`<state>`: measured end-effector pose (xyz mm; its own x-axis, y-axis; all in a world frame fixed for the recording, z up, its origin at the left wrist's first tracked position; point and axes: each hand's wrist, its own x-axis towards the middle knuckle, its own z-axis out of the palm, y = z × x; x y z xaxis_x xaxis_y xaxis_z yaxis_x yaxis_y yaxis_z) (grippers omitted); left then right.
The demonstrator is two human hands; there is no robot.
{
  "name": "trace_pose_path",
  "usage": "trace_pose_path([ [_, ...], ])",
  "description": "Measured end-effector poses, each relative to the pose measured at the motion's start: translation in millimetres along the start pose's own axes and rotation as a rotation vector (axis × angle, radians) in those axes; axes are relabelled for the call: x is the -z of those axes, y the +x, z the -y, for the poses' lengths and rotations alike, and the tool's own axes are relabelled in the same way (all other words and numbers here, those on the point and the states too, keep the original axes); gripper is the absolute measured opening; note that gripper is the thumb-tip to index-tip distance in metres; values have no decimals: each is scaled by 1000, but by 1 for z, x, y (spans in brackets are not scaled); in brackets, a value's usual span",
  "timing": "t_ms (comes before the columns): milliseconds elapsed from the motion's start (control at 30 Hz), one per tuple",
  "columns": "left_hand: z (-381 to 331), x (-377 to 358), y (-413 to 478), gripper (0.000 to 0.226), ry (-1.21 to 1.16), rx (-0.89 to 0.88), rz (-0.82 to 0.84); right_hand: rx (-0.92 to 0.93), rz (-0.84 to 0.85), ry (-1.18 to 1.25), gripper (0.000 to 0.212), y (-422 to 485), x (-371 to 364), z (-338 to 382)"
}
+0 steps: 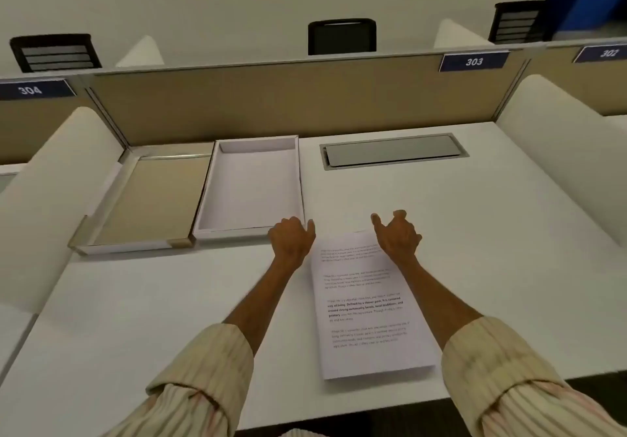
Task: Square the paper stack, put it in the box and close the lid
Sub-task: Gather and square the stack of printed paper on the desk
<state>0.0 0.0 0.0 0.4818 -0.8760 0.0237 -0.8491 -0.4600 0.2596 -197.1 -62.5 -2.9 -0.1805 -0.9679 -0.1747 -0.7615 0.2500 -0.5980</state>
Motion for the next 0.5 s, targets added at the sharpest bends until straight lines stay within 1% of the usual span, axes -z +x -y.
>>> trace_pose_path([
  [100,0,-16,-10,83,83,4,91,-90,38,55,82,-3,-5,-13],
  [133,0,-21,-15,89,58,20,114,-126,54,72,87,-6,-7,-19],
  [200,-2,-27,-22,96,-10,69,228,-167,74,73,97,-9,-12,-26],
  [300,-9,-30,-22,100,-179,190,346,-196,59,67,110,-10,-15,-33],
  [400,-19,-26,-19,104,-405,352,417,-204,73,60,118,-12,-17,-36],
  [500,-27,-24,-20,92,-593,434,458,-198,88,22,119,-15,-21,-38],
])
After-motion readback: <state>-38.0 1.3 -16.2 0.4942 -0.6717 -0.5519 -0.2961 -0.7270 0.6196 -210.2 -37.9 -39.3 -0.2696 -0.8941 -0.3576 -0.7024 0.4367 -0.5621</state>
